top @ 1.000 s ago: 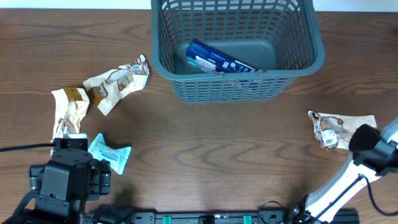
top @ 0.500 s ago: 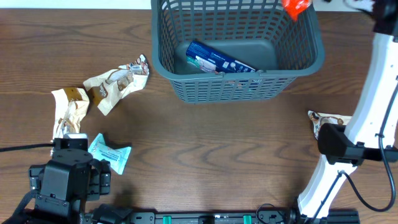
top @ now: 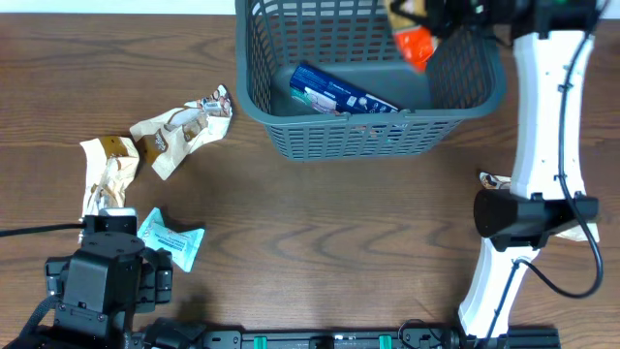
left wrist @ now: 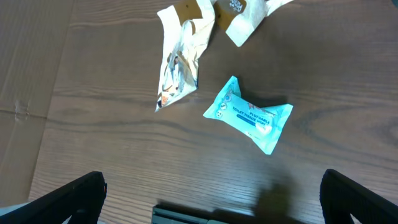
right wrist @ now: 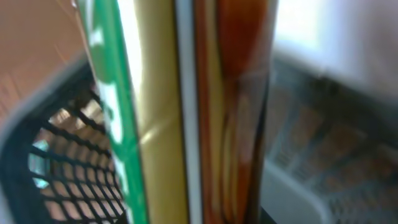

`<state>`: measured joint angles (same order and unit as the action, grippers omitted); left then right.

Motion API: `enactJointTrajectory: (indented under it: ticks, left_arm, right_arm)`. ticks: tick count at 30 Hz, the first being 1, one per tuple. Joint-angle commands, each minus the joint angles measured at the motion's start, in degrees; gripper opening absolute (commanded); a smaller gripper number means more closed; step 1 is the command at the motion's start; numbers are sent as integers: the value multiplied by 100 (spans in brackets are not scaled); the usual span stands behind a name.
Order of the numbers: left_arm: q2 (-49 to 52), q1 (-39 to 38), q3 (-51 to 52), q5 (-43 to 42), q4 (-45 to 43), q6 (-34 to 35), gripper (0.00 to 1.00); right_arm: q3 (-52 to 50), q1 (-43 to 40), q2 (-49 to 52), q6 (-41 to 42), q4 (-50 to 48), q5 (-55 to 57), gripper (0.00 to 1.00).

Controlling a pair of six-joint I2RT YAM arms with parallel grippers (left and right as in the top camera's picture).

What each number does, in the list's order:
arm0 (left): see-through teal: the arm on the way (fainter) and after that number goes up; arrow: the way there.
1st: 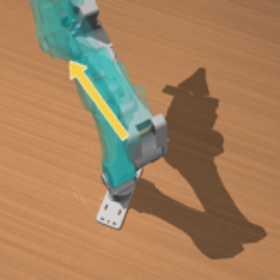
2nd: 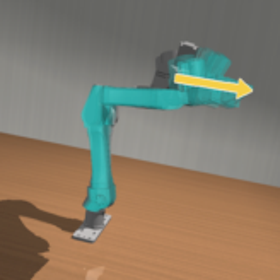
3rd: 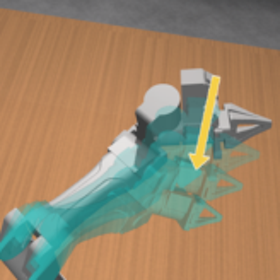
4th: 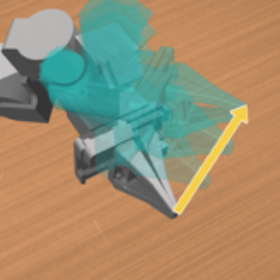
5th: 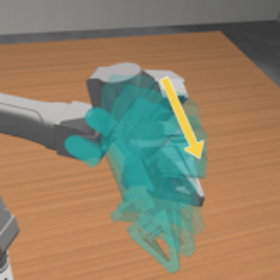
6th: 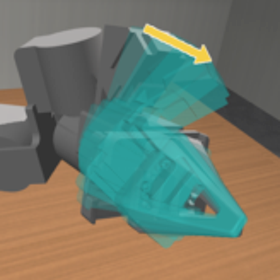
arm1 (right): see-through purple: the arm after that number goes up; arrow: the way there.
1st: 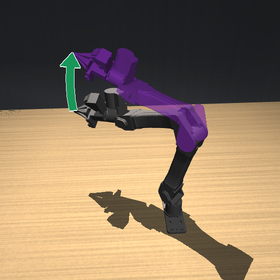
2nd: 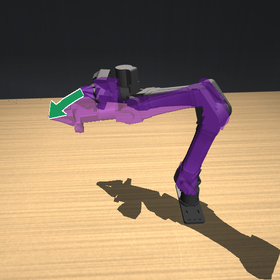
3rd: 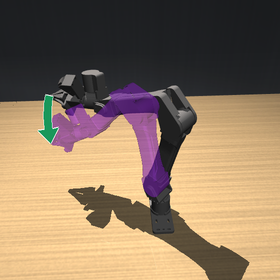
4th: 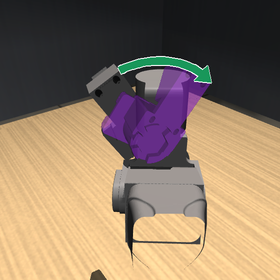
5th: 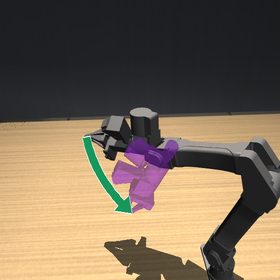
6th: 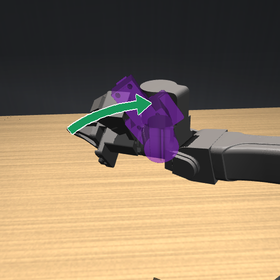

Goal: Pack container
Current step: 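Carry the spaghetti packet over the basket with the right gripper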

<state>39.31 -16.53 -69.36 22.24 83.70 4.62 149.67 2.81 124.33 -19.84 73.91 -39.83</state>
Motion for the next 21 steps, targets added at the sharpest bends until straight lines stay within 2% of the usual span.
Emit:
enactJointTrajectory:
  ticks: [1,9,17,18,20,21]
  left_arm:
    - [-13,24,-101,-33,31,11,99]
    - [-13,24,-101,-33,31,11,99]
    - [-13,24,-101,-33,31,11,98]
    - [-13,24,-101,-33,31,11,99]
    - [-13,24,-101,-31,31,11,99]
    - [-13,24,-101,-31,31,11,99]
  right_arm:
    - [-542,101,-22,-501,-105,129,1]
    - [-1681,203,-22,-1270,-33,122,1]
    - [-1746,216,-22,-1456,-13,188,2]
    - [-1746,216,-22,-1453,-11,225,6]
    - [-1746,216,-22,-1453,-13,234,24]
    - [-1746,216,-22,-1453,-15,234,27]
